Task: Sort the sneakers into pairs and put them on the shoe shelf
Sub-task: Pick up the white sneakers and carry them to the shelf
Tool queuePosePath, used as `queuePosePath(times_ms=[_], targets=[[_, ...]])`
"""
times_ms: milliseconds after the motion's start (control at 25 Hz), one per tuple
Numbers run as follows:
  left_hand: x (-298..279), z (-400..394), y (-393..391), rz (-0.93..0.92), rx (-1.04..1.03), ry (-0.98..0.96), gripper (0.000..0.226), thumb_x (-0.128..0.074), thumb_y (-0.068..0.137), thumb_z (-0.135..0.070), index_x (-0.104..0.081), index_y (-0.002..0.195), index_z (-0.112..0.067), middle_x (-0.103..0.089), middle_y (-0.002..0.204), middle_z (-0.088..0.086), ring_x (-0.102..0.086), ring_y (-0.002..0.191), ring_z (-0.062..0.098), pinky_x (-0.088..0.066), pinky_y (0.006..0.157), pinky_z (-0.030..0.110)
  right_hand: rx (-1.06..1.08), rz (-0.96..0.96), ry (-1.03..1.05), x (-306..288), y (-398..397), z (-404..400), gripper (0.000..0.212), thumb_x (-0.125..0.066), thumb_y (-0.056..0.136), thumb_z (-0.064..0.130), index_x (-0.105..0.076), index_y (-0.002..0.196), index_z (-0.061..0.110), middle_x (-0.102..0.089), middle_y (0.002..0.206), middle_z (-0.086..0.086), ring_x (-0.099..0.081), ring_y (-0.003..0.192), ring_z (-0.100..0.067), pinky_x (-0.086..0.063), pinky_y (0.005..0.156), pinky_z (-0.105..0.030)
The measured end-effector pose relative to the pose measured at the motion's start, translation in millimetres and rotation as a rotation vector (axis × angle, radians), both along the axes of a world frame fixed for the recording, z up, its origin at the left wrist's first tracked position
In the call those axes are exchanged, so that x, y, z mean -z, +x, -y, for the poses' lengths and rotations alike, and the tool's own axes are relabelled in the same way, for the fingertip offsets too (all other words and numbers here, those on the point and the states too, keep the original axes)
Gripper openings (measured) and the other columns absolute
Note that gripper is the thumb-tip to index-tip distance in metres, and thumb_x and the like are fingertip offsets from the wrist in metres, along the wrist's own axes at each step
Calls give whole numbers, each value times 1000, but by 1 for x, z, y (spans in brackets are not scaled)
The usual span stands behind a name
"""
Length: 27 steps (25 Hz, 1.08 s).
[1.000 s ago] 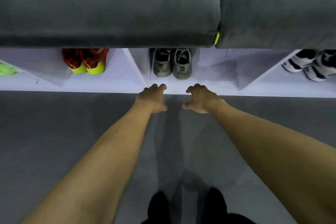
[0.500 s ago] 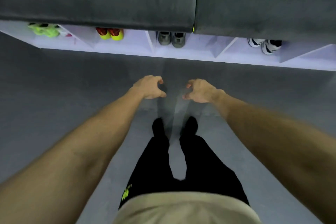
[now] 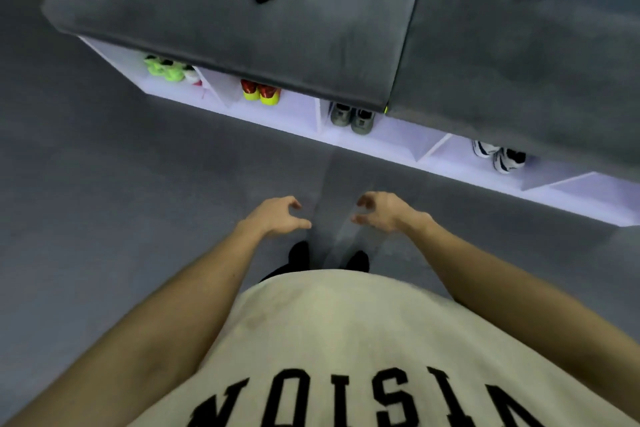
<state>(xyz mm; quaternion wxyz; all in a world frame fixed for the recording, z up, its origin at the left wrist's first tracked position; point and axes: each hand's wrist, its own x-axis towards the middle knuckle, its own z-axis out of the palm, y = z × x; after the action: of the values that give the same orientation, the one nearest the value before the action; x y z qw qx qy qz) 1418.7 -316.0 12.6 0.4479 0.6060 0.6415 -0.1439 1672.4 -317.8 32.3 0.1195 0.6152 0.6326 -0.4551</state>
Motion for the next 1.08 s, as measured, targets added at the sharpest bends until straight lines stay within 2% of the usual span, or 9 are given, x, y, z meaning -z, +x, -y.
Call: queuePosePath(times_ms=[240,440,560,720,840,1080], targets=[[3,49,-23,-37,-315,-28,66,-70,72,-60,-54,128,-28,-56,133,3,-54,118,23,-43,96,33,-250,-3,-26,8,-29,-11,55,-64,85,40,-49,132,15,-54,134,-5,-53,118,-22,-43,98,-33],[9,101,-50,-23,-585,-61,58,-70,75,-55,-57,124,-28,-60,125,1,-57,110,22,-40,84,27,-461,7,-42,11,-83,-26,51,-69,81,40,-55,125,16,-60,124,-6,-56,114,-23,-42,93,-28],[14,125,-77,3,-736,-76,49,-71,77,-53,-60,117,-27,-62,121,0,-58,108,20,-46,93,33,-588,23,-31,12,-127,-33,51,-71,80,39,-57,123,16,-62,122,-5,-57,112,-22,-42,92,-28],[22,140,-128,40,-813,-109,50,-70,79,-49,-60,121,-23,-62,123,2,-58,110,22,-46,99,39,-711,88,-38,19,-197,-40,51,-71,80,39,-56,124,18,-60,125,-6,-58,111,-22,-44,93,-30],[18,138,-197,57,-852,-93,58,-69,80,-50,-55,129,-23,-58,128,3,-55,115,23,-43,100,33,-766,110,-51,25,-278,-43,52,-71,81,37,-55,126,18,-58,128,-6,-56,115,-23,-44,96,-31],[7,130,-348,11,-850,-90,62,-69,80,-53,-52,131,-23,-54,133,5,-52,118,24,-42,98,32,-751,19,-45,15,-442,-44,48,-71,82,35,-57,124,16,-58,127,-6,-55,115,-24,-43,95,-32]])
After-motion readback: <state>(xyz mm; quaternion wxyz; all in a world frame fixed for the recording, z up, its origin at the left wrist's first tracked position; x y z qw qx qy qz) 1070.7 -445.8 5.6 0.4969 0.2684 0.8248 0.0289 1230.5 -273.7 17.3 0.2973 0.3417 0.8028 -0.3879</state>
